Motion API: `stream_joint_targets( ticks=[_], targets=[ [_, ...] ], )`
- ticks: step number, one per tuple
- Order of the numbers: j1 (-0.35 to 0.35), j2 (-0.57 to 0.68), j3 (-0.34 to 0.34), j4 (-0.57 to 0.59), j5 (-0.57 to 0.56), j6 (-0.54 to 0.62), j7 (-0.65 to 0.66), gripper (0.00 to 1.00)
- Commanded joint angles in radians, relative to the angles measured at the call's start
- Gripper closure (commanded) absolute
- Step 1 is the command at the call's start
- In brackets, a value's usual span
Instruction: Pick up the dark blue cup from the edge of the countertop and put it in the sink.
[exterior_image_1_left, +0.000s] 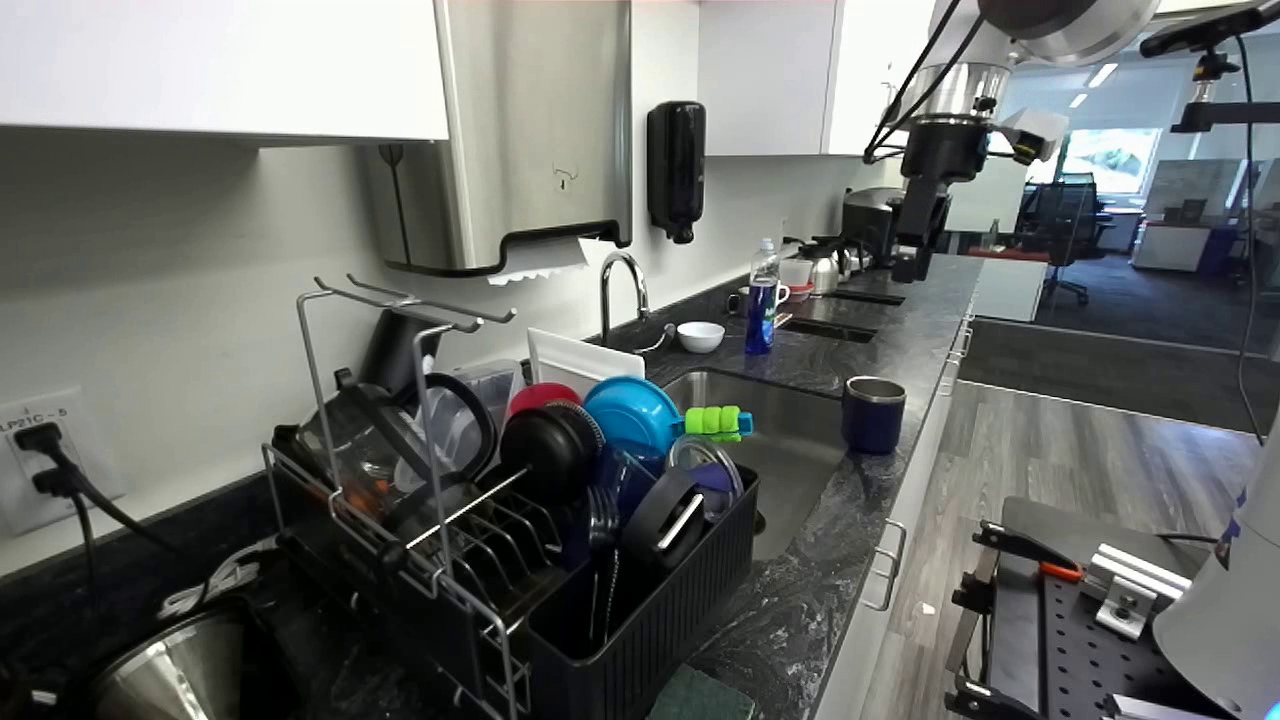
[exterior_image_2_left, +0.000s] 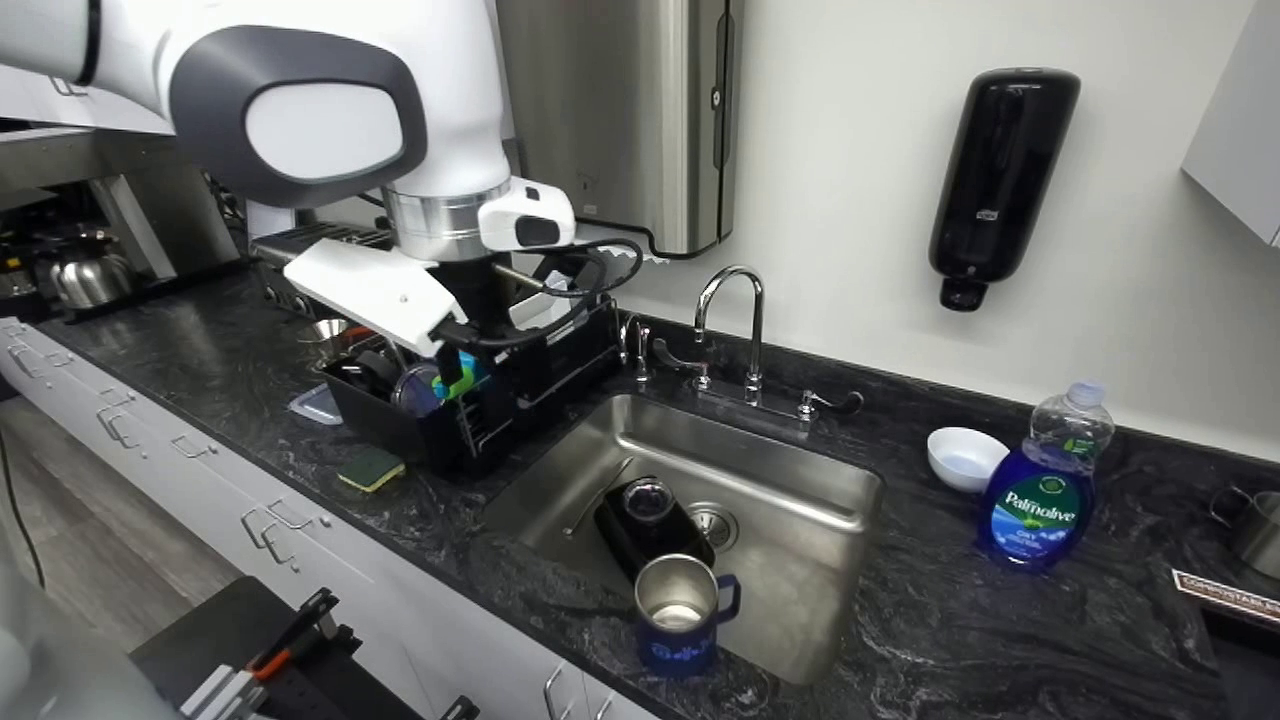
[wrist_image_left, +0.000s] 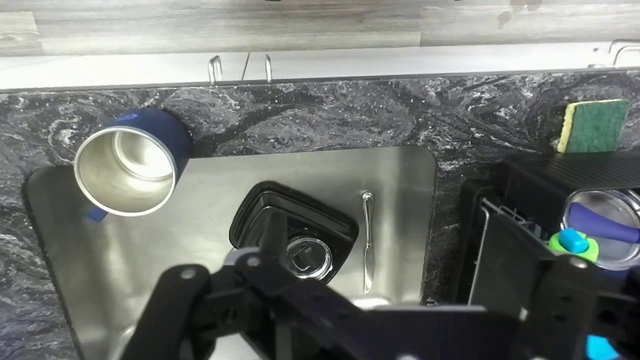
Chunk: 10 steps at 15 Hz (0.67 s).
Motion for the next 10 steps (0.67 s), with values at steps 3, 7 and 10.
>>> stream_joint_targets(
  ticks=[3, 7, 10],
  targets=[
    [0.005, 0.091, -0.056, 0.032, -0.017, 0.057, -0.186, 0.00],
    [0.001, 0.141, -0.077, 0.038, -0.035, 0.125, -0.286, 0.00],
    [-0.006, 0.194, -0.074, 0.038, -0.064, 0.202, -0.325, 0.00]
  ],
)
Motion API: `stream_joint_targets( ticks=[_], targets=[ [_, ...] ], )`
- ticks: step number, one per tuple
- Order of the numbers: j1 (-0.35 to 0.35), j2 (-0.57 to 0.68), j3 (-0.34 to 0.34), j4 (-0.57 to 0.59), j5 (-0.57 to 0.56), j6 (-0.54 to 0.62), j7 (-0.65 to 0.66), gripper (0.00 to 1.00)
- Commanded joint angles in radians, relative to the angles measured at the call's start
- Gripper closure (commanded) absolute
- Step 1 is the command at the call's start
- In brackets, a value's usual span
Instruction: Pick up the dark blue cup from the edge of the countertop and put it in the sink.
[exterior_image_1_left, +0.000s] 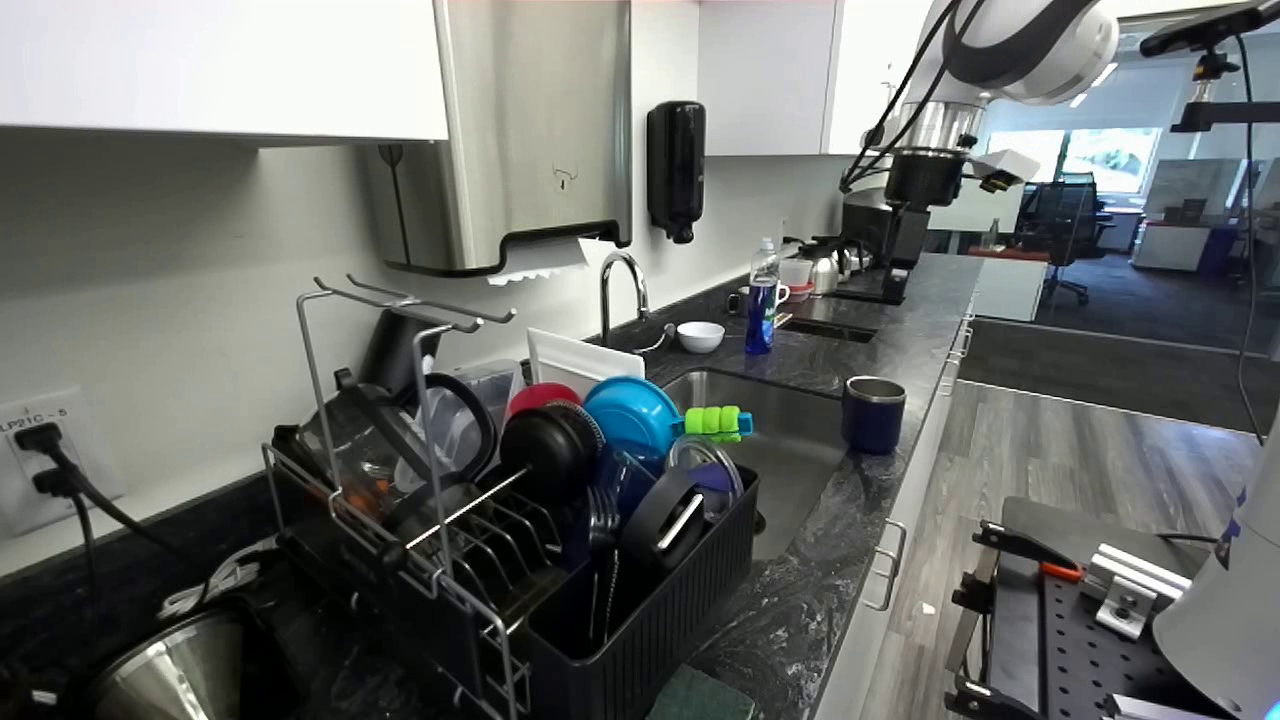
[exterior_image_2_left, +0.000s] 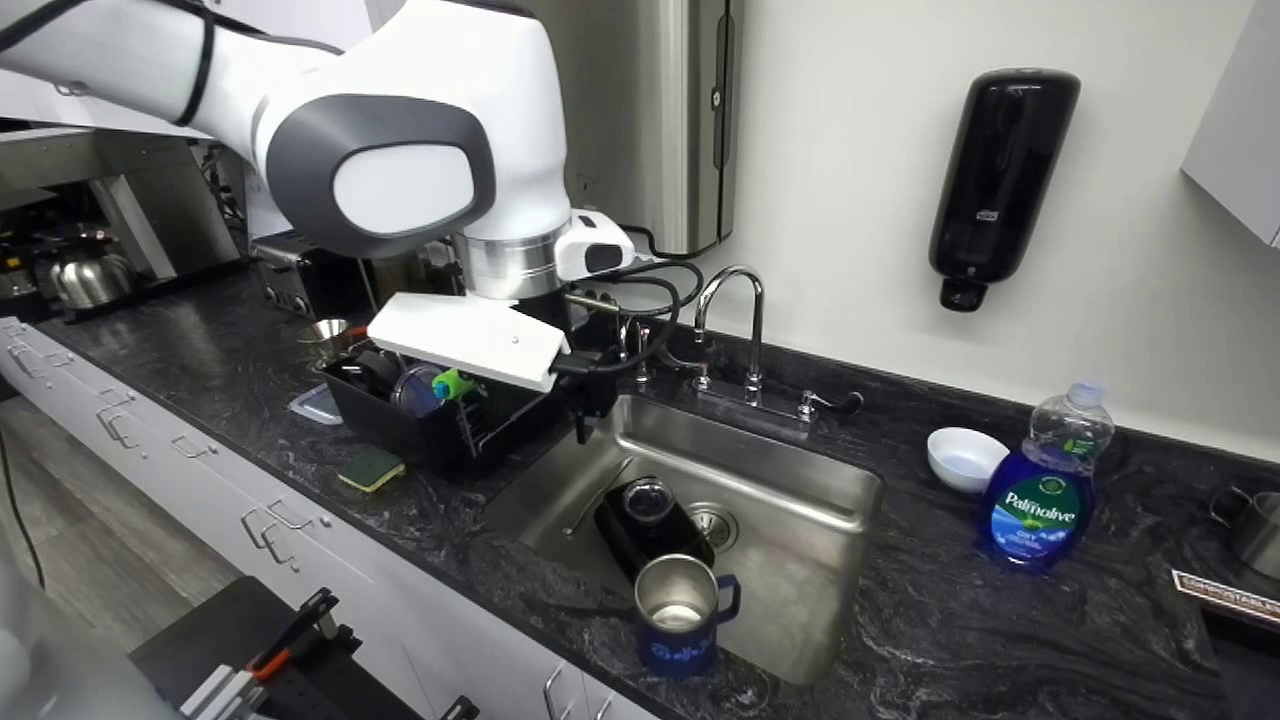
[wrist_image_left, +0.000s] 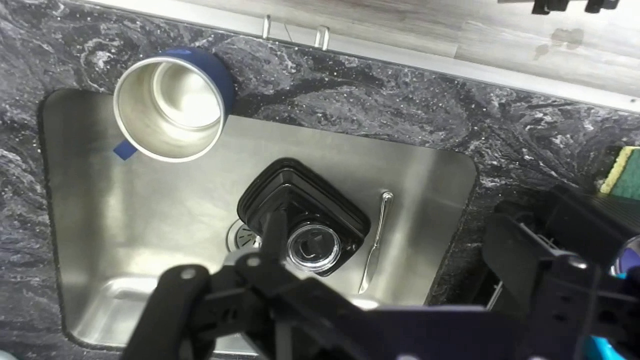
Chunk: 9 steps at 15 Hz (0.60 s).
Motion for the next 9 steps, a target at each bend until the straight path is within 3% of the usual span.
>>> stream_joint_targets(
  ticks=[1, 3, 4, 9],
  targets=[
    [-0.008, 0.083, 0.004, 0.014, -0.035, 0.097, -0.052, 0.00],
    [-0.015, 0.119, 0.009, 0.015, -0.049, 0.156, -0.045, 0.00],
    [-0.014, 0.080, 0.013, 0.002, -0.026, 0.115, -0.031, 0.00],
    [-0.014, 0.082, 0.014, 0.002, -0.027, 0.124, -0.031, 0.00]
  ],
)
